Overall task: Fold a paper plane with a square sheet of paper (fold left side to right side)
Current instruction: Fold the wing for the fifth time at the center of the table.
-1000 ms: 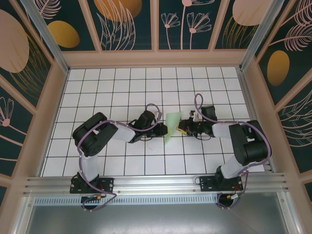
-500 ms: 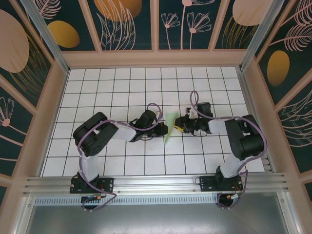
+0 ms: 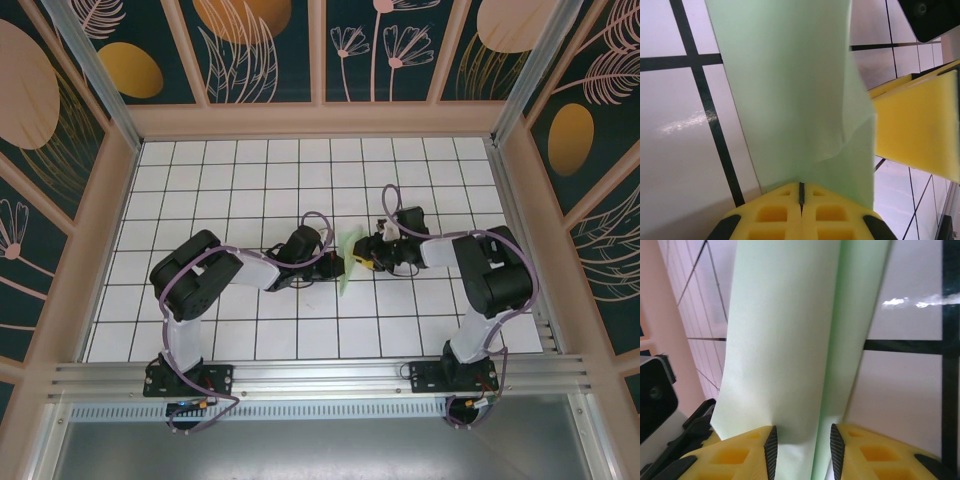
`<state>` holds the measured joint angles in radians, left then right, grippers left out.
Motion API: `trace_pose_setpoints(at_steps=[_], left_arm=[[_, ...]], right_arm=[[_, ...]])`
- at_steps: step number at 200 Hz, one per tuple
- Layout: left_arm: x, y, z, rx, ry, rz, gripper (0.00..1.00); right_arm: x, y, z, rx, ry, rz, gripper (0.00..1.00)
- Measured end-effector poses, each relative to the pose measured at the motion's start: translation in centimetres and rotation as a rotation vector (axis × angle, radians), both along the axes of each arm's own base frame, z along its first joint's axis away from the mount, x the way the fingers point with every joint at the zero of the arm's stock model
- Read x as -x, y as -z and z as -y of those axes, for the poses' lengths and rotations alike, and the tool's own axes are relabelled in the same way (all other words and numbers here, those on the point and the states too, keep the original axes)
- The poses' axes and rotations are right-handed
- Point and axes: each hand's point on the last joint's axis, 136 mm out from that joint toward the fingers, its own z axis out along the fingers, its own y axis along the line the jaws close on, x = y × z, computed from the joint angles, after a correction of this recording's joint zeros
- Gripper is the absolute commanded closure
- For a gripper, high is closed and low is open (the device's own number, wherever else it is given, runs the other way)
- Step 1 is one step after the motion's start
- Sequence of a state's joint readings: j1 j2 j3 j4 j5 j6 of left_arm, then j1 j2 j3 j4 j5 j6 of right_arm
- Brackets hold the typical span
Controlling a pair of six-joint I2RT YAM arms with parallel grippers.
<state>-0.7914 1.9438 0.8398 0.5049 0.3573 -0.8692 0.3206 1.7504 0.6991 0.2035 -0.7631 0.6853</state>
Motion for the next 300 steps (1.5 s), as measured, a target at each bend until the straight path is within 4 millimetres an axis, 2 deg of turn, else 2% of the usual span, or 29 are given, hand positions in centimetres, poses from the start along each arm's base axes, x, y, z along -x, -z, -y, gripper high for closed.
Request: trace_pose_setpoints(at_steps=[165,261,300], left_arm=[[-0.26,-0.04,-0.83,-0.036,-0.031,0.024,0.98],[-0.4,0.01,-0.66,-0.039,-0.028,0.024,1.0],[-0.54,-0.03,-0.52,-0.04,-0.025,0.029,1.0]], right_arm=[[0.04,0.3,-0.13,0.033,-0.033,-0.024,0.62],[0.11,0.06,-0.37,0.043,-0.049,0.001,0.62],[0.15,-0.09,-0.87,0.052,-0.065,0.015,0.56]])
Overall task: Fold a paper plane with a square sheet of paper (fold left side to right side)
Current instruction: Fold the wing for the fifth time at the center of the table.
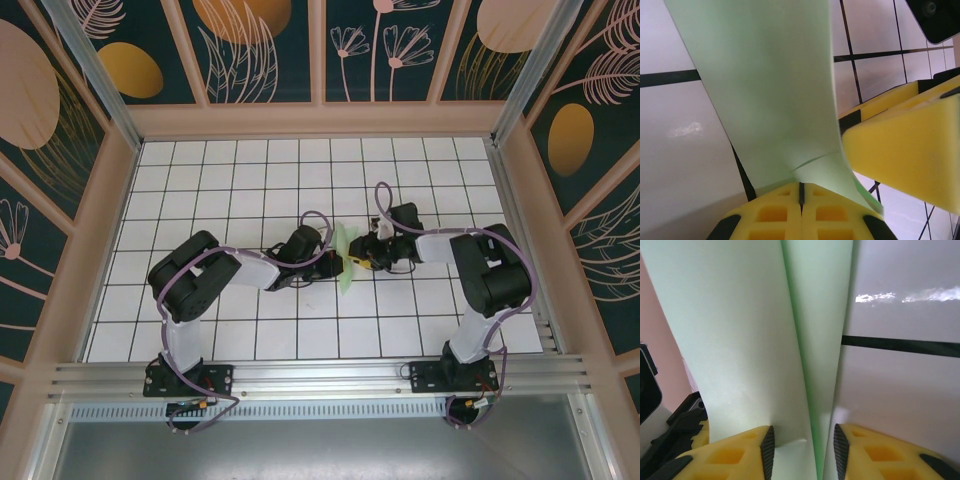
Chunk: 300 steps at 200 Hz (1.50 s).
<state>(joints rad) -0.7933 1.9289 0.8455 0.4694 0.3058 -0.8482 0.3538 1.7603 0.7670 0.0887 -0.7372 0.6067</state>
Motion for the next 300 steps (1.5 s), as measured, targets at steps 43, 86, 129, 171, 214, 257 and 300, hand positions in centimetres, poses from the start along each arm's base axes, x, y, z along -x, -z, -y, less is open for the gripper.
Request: trace_pose_setpoints(at_steps=[43,86,129,171,214,257,300], left_arm=[[0.0,0.0,0.0,-0.001,0.002,0.002,1.0],[0.0,0.0,0.1,0.003,0.005,0.002,1.0],[0.0,0.0,0.1,0.003,0.005,0.003,1.0],[0.0,0.0,0.1,0.005,0.005,0.005,0.99],[0.0,0.0,0.1,0.008,0.004,0.008,0.91],[0.2,-0.3,-0.1,0.012,0.005,0.014,0.85],[0.2,-1.8,-0.2,0.025,0.006,0.038,0.78]], right_arm=[[-1.6,-0.6,-0.1,0.024,0.017,0.036,0.55],[-2.3,0.2,-0.2,0.063,0.015,0.023,0.56],[-2.4,0.4,-0.2,0.098,0.012,0.008,0.57],[-2.4,0.9,-0.3,0.157,0.002,-0.002,0.59],[-2.4,1.1,-0.3,0.197,-0.005,-0.016,0.59],[-2.4,1.2,-0.3,0.218,-0.014,-0.02,0.59],[-2.4,1.2,-0.3,0.221,-0.015,-0.02,0.59]])
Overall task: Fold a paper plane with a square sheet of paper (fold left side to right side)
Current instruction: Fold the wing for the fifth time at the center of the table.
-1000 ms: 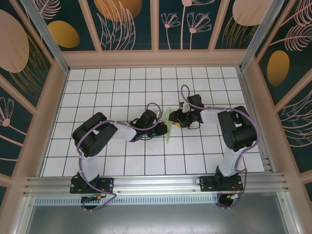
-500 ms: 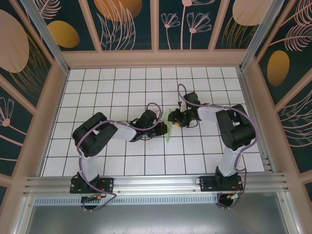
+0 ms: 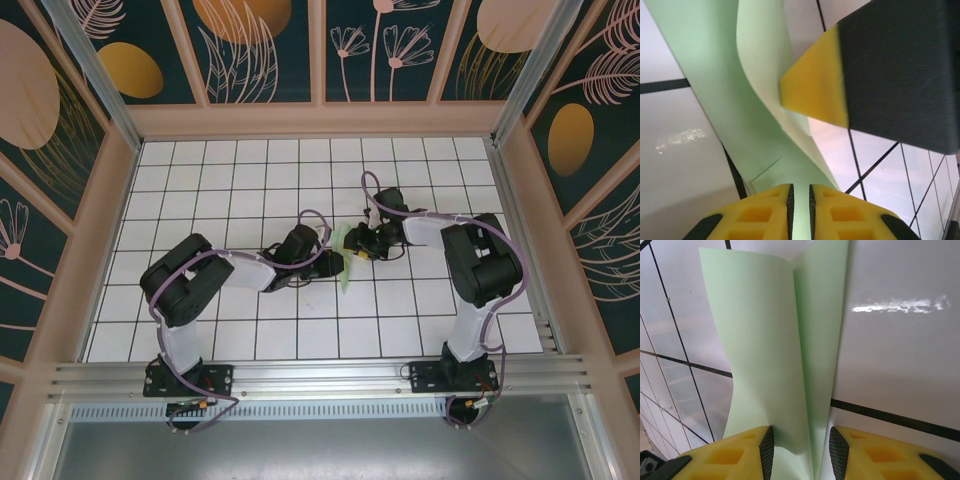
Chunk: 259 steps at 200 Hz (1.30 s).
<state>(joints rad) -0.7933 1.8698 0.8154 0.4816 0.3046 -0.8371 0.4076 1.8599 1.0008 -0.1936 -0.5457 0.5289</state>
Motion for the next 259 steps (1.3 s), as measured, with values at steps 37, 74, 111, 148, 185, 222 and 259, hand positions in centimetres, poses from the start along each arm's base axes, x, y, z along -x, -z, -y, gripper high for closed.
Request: trace_pose_setpoints(at_steps=[37,74,111,148,185,222,259], left_arm=[[-0.1,-1.6,-1.4,0.036,-0.033,0.003,0.64],[-2.2,-2.4,-3.8,0.102,-0.112,-0.022,0.63],[-3.1,-3.0,-2.9,0.154,-0.106,-0.038,0.63],[-3.9,-1.9,-1.8,0.162,-0.105,-0.075,0.65],[-4.9,-1.9,-1.1,0.17,-0.11,-0.076,0.65],[-5.3,-1.8,-0.8,0.163,-0.115,-0.09,0.65],[-5.4,-1.7,-0.8,0.153,-0.119,-0.099,0.65]], right_arm=[[0.0,0.0,0.0,0.0,0.0,0.0,0.59],[0.0,0.0,0.0,0.0,0.0,0.0,0.59],[0.0,0.0,0.0,0.0,-0.001,-0.001,0.59],[0.0,0.0,0.0,0.0,-0.001,-0.001,0.59],[0.0,0.0,0.0,0.0,-0.001,0.0,0.59],[0.0,0.0,0.0,0.001,0.0,0.0,0.59],[0.0,0.0,0.0,0.002,0.001,0.0,0.59]])
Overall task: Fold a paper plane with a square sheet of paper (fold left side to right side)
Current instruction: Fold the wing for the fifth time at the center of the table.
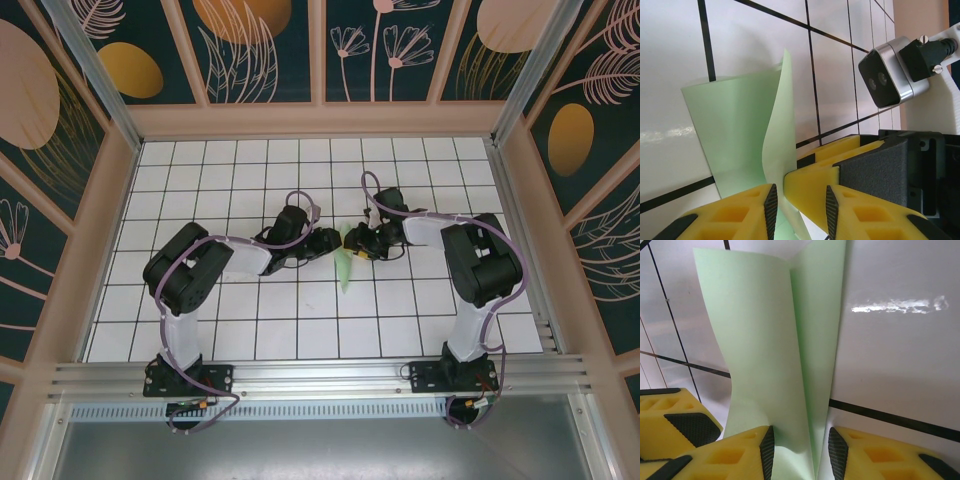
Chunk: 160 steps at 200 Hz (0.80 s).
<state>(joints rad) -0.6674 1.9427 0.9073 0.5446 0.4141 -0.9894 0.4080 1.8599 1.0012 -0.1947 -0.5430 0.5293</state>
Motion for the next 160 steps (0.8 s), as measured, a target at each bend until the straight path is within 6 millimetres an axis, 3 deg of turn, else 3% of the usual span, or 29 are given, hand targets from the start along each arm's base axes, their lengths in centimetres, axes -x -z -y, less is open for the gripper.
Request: trace_pose_setpoints(at_steps=[101,160], left_arm=[[0.0,1.1,-0.7,-0.047,-0.031,-0.026,0.64],[0.2,2.0,-0.7,-0.051,-0.026,-0.051,0.71]], right_arm=[[0.0,0.0,-0.1,0.001,-0.002,0.001,0.59],[0.1,0.0,-0.1,0.001,-0.003,0.001,0.59]])
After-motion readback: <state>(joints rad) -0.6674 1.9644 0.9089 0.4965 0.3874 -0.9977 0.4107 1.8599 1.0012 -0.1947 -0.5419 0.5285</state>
